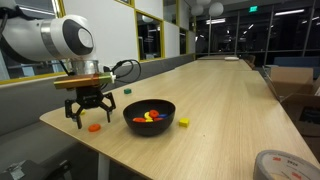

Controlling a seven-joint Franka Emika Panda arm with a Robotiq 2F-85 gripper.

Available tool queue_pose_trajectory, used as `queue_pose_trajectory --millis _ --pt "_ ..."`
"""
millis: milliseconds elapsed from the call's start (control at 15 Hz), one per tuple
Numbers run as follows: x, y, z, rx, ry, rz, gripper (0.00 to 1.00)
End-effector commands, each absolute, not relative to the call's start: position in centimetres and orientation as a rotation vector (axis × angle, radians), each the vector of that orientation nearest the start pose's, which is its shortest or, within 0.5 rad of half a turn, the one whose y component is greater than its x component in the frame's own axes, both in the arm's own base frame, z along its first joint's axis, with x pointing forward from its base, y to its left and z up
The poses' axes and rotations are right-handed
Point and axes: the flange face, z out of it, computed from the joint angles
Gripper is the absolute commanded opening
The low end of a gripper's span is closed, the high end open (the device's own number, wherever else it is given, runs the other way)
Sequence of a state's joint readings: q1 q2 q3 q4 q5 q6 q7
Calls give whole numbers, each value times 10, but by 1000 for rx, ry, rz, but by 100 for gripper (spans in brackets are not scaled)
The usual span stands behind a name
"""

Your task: Pick the orange and blue rings and put them in the bowl

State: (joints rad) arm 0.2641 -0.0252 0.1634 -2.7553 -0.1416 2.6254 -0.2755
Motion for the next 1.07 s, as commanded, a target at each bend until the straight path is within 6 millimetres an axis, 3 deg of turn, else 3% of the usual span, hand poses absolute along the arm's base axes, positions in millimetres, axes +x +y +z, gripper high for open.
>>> queue_pose_trajectory --millis 0,400,1000 --pt "348 159 210 -2951 -1286 121 100" --pt "349 159 202 -2963 -1255 101 100" --pt "348 160 208 -2999 -1221 97 100"
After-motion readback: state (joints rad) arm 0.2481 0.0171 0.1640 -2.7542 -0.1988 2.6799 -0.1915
